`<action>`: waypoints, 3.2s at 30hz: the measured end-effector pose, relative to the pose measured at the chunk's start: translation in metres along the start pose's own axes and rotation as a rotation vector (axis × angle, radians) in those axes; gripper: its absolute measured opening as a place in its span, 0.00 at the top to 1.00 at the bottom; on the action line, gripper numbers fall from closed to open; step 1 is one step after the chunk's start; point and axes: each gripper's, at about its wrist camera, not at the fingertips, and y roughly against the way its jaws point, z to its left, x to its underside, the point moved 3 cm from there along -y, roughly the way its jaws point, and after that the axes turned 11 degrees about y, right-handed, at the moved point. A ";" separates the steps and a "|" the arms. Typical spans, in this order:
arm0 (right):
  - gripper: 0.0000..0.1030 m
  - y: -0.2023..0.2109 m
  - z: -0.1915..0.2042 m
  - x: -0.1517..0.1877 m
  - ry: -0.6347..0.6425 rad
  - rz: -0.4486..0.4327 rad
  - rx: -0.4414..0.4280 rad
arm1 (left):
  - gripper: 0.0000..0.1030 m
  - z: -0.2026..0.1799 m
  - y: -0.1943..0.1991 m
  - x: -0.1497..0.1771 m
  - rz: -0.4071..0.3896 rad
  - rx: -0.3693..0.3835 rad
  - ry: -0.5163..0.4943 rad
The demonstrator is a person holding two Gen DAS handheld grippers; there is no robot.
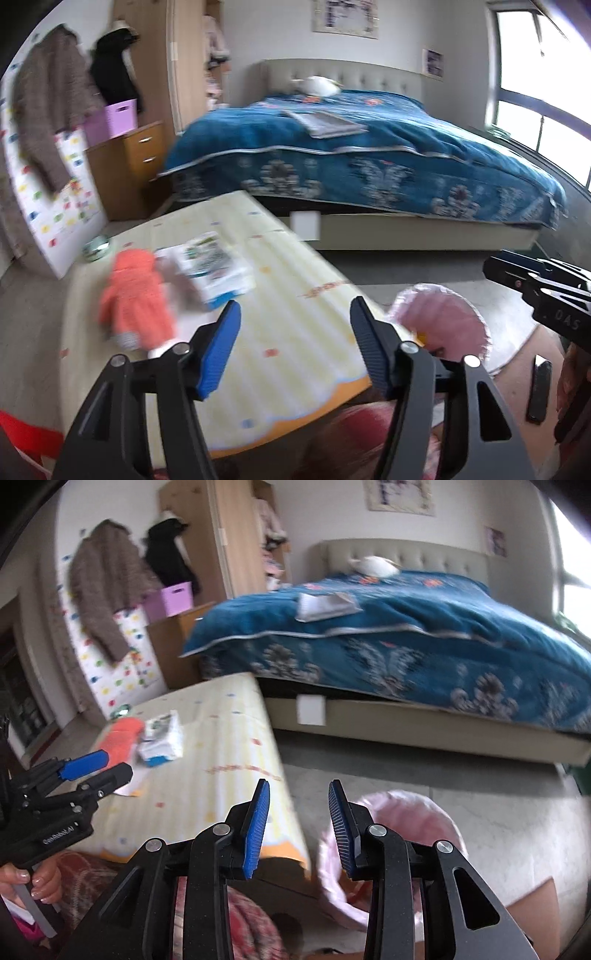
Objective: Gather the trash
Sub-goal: 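Move both tools back over the table toward the glove and milk carton, then grasp the white milk carton with the right tool while the left tool grasps the orange glove, then carry the milk carton and orange glove over the bin and open both tools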
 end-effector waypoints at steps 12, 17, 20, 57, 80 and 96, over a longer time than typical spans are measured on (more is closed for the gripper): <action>0.55 -0.030 0.108 -0.045 0.190 -0.004 -0.172 | 0.32 0.117 0.038 0.000 -0.049 -0.186 0.152; 0.49 -0.047 0.139 -0.059 0.211 -0.001 -0.184 | 0.30 0.157 0.044 0.001 -0.070 -0.254 0.211; 0.32 -0.057 0.154 -0.068 0.226 -0.030 -0.183 | 0.28 0.179 0.040 0.000 -0.051 -0.261 0.253; 0.32 -0.178 0.160 -0.076 0.217 0.127 -0.190 | 0.13 0.185 -0.020 -0.008 0.067 -0.329 0.247; 0.32 -0.128 0.086 -0.063 0.099 0.069 -0.119 | 0.75 0.149 -0.114 -0.030 0.189 -0.362 0.147; 0.32 -0.082 0.087 -0.071 0.088 -0.033 -0.121 | 0.87 0.149 0.019 -0.088 -0.128 -0.150 0.194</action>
